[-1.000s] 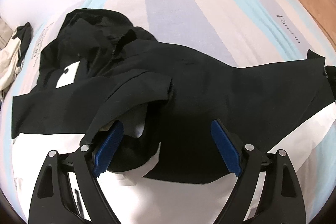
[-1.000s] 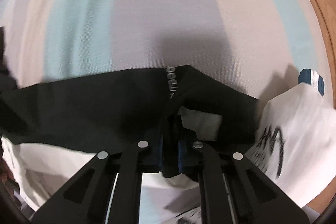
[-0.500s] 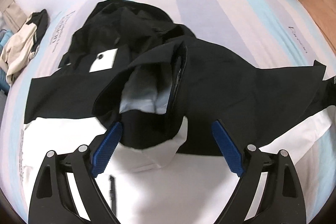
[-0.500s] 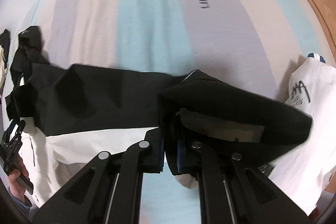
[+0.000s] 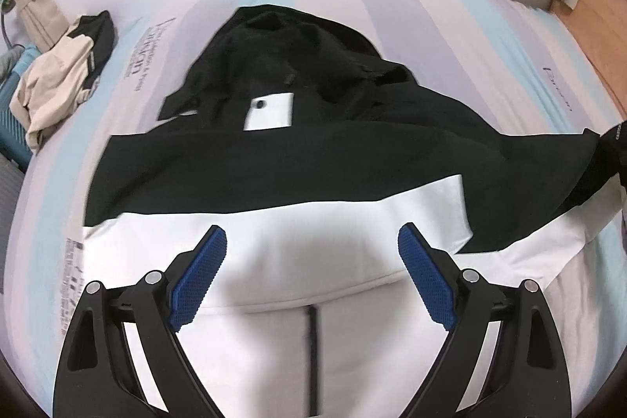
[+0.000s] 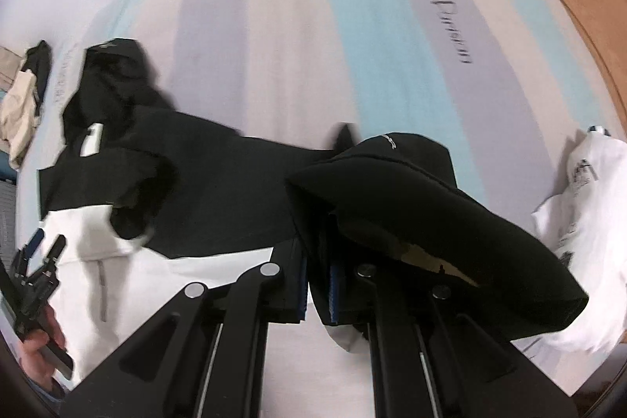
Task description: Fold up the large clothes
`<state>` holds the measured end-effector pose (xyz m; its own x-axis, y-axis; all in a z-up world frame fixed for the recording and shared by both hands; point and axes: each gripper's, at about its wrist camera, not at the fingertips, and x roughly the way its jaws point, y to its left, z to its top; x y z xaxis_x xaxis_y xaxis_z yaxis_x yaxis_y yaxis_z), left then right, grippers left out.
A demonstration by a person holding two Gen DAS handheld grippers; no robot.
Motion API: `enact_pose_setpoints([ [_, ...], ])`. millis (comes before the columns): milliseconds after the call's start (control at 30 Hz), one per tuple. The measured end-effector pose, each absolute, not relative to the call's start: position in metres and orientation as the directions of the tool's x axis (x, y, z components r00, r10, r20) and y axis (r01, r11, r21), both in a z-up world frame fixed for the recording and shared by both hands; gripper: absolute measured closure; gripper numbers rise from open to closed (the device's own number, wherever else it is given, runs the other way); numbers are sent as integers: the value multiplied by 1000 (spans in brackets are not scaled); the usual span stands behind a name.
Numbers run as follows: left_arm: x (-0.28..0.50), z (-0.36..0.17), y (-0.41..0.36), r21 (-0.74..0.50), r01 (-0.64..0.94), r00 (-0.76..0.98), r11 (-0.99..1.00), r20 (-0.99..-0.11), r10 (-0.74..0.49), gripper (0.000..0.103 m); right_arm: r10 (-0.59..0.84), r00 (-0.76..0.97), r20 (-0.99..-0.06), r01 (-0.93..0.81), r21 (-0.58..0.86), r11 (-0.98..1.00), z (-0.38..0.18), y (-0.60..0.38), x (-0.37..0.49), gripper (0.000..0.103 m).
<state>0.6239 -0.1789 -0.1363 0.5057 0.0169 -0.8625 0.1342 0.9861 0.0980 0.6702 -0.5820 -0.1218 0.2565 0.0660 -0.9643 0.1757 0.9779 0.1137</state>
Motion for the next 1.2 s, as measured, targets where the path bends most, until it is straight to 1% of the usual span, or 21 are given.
enact_pose_setpoints([
  [233, 615, -118, -123, 98, 124, 506, 987, -862, 22, 13, 94, 252, -963, 126, 129, 984, -110, -503, 681, 97],
  [300, 613, -113, -107, 93, 114, 507, 989, -862, 22, 8, 99, 253, -962, 116, 132, 985, -105, -486, 682, 97],
  [367, 612, -110, -91, 84, 100, 505, 991, -863, 22, 6, 109, 253, -961, 105, 139, 985, -100, -467, 686, 98],
  [900, 612, -101, 31, 71, 32, 484, 997, -874, 47, 6, 169, 228, -959, -2, 173, 985, -98, -318, 712, 98],
  [1200, 612, -103, 96, 68, -11, 472, 998, -879, 66, 6, 230, 214, -949, -114, 210, 971, -93, -225, 728, 98],
])
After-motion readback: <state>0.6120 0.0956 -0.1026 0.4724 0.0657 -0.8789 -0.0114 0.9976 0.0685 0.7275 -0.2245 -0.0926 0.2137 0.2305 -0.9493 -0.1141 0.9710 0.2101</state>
